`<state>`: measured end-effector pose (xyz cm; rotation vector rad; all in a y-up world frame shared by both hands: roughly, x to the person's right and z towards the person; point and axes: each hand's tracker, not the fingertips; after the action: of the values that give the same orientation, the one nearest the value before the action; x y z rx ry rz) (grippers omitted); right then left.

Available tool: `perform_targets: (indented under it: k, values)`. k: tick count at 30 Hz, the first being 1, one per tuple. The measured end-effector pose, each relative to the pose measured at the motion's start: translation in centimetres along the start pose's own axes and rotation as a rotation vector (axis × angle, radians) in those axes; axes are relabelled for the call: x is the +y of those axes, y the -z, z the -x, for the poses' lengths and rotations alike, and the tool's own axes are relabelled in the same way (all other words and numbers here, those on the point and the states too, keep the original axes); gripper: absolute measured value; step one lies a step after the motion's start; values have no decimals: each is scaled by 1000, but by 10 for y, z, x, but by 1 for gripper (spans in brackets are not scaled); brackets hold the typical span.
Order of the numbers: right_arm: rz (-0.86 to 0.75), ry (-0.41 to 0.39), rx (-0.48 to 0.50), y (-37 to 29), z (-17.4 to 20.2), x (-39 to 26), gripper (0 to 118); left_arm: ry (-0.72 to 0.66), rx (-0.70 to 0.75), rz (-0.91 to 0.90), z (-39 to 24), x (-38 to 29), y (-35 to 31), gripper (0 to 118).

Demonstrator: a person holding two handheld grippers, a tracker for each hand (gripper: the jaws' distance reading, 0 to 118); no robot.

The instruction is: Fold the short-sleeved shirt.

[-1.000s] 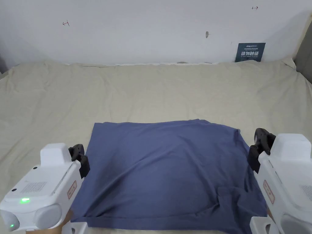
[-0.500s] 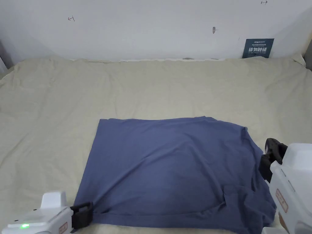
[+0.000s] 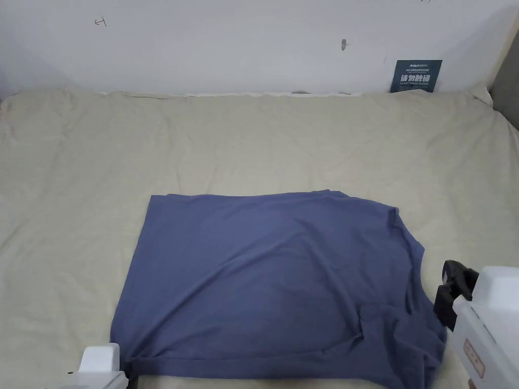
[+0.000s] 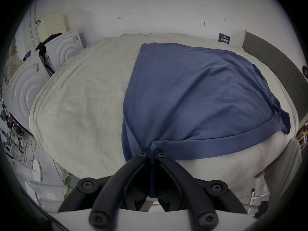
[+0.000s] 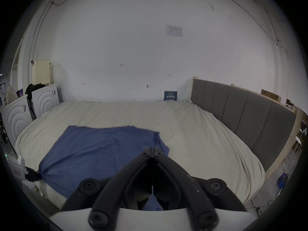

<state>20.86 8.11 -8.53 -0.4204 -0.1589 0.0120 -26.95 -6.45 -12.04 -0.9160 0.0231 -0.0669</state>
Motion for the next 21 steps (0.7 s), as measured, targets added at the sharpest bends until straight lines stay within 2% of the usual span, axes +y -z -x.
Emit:
perform_targets:
  k: [1, 2, 3, 4, 6, 7, 13, 14, 16, 17, 18, 19, 20, 21]
  values:
    - [44, -5, -5, 3, -4, -8, 16, -9, -2, -5, 0, 2, -3, 4]
    - [98, 0, 1, 6, -6, -15, 32, -25, -9, -11, 2, 4, -6, 4]
    - [153, 2, 6, 12, -10, -24, 58, -37, -11, -18, 3, 6, -8, 4]
    - [224, 10, 13, 16, -12, -34, 75, -50, -17, -28, 5, 9, -11, 4]
    - [351, 39, 26, 29, -18, -56, 99, -66, -26, -47, 9, 13, -13, 4]
    - [405, 57, 30, 37, -21, -70, 100, -74, -27, -51, 9, 16, -14, 4]
    - [526, 93, 22, 58, -22, -121, 99, -74, -24, -69, 4, 24, -20, 4]
    - [534, 93, 34, 42, -7, -107, 97, -75, -24, -70, 4, 25, -20, 4]
    - [543, 82, 54, 35, 3, -103, 75, -79, -25, -69, 5, 26, -20, 4]
    - [544, 74, 60, 33, 6, -101, 56, -80, -26, -69, 5, 26, -18, 4]
    - [546, 62, 62, 51, -11, -113, 29, -82, -27, -69, 6, 27, -19, 4]
    - [542, 72, 86, 57, -20, -115, 13, -83, -28, -68, 6, 28, -19, 4]
    - [528, 89, 86, 55, -22, -111, 5, -85, -29, -70, 6, 30, -20, 4]
    - [506, 95, 73, 53, -23, -104, 4, -88, -28, -74, 5, 33, -23, 4]
